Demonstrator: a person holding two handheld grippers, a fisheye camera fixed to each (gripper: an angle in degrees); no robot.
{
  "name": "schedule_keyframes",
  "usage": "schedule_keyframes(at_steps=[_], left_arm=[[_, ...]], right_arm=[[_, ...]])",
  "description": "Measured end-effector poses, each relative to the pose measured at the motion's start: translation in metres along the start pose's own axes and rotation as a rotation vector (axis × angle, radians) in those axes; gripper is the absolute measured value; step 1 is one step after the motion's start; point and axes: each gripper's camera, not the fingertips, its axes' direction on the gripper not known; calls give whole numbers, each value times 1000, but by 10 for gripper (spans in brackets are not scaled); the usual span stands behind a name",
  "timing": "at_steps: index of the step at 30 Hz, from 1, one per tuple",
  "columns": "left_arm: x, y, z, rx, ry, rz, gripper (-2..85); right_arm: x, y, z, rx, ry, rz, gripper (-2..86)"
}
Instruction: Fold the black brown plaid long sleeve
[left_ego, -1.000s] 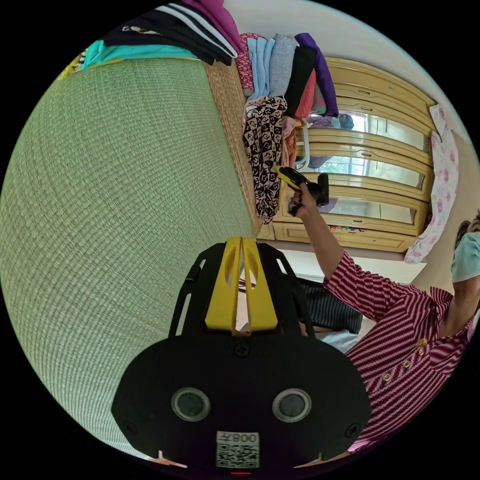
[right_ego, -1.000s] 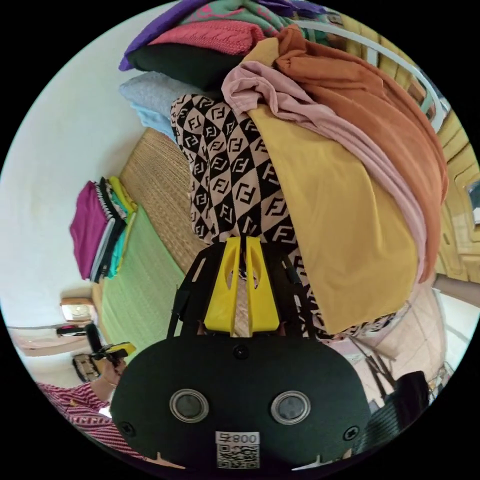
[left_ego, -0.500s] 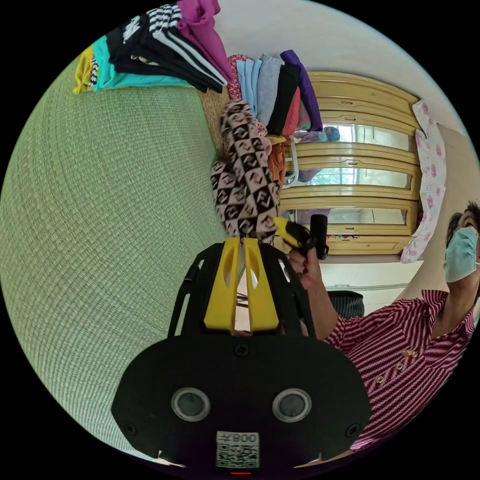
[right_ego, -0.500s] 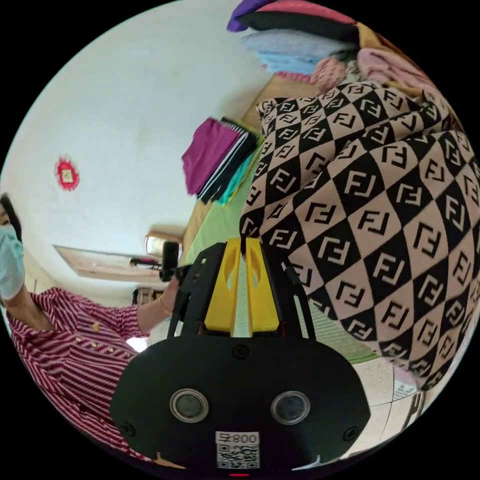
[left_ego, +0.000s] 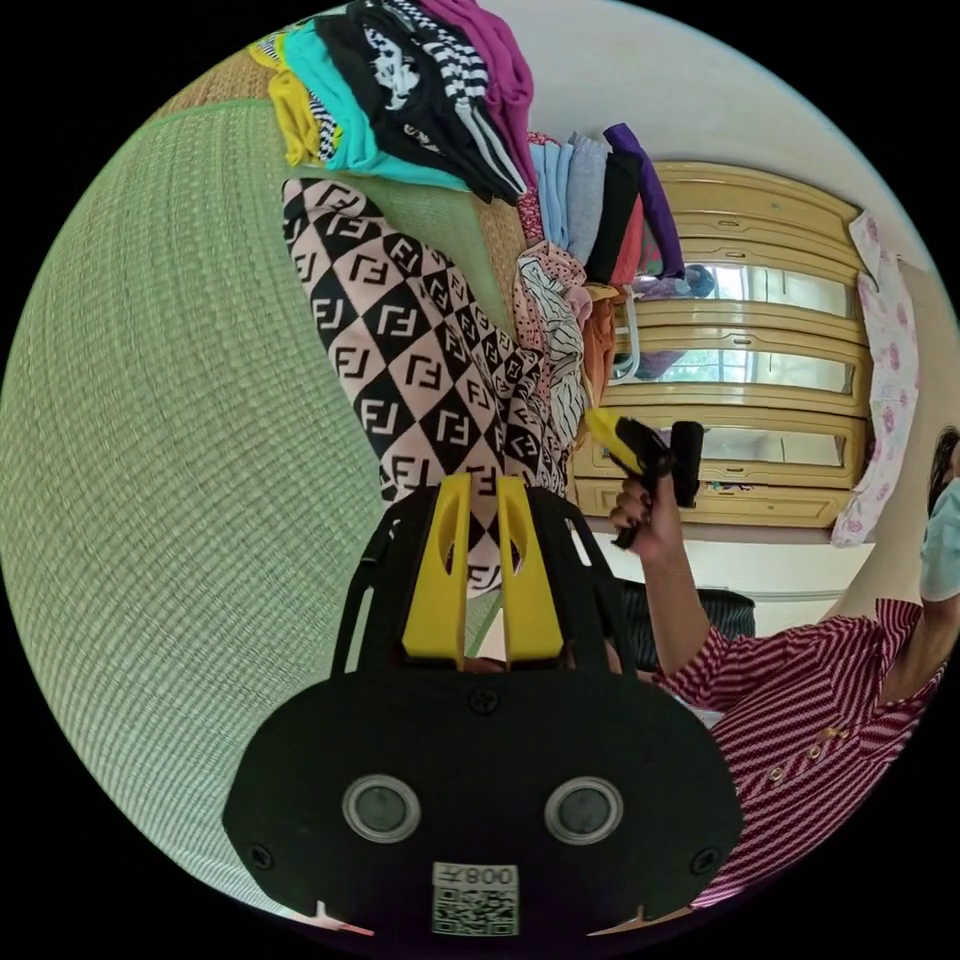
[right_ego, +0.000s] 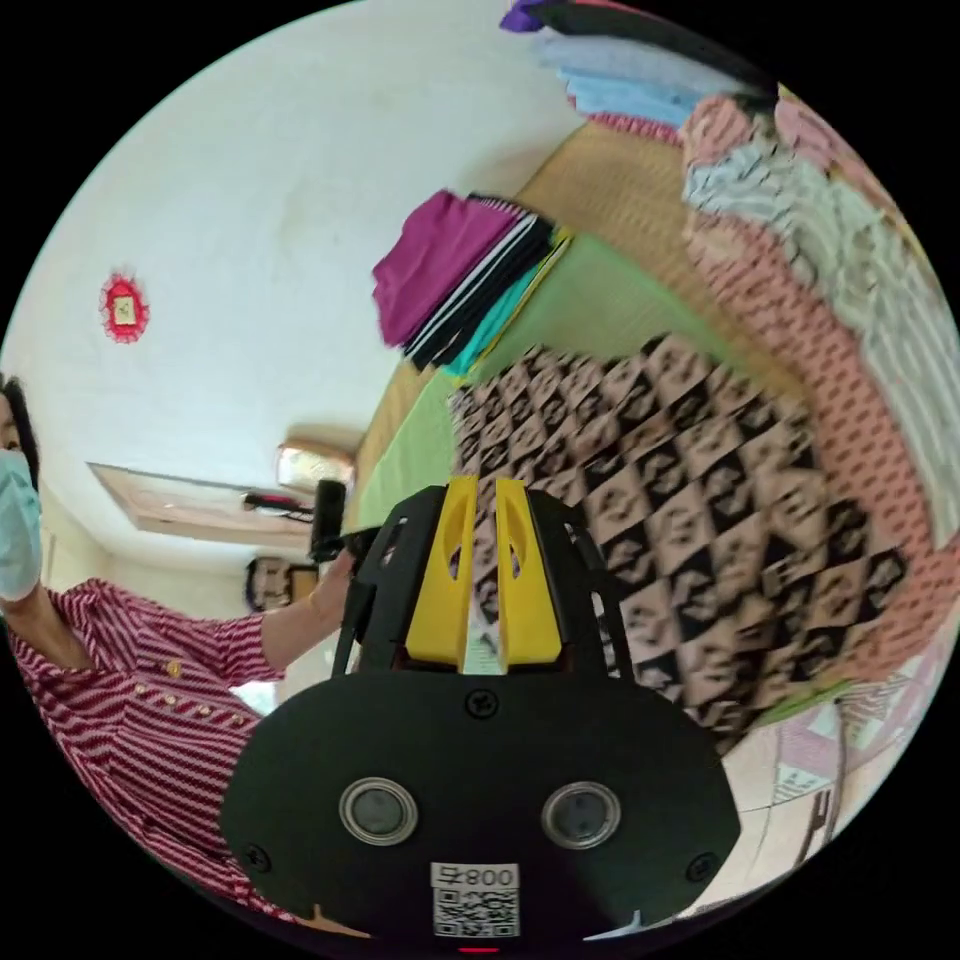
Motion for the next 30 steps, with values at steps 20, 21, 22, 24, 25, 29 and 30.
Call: schedule_keyframes(at_steps=[20,21,22,24,25,29,30], left_arm=[[-13,202,-108,115,101,9,43],[-13,209,-113,123,103,12,43],[-15,223,-122,144,109,19,44],[-16,244,-139,185,117,38,44],[-16,260,-152,221,119,52,44],[-12,332,-201,387,141,74,50],[-10,344,-207,409,143,75,52]], right_arm=[[159,-75,50,-241,10,-115,38],[147,-59,46,-234,-42,-167,36],[132,-41,44,-232,-79,-220,34],[108,-13,49,-238,-177,-306,32],[92,9,60,-264,-246,-361,30],[57,89,133,-404,-390,-477,19],[54,118,164,-441,-444,-488,14]])
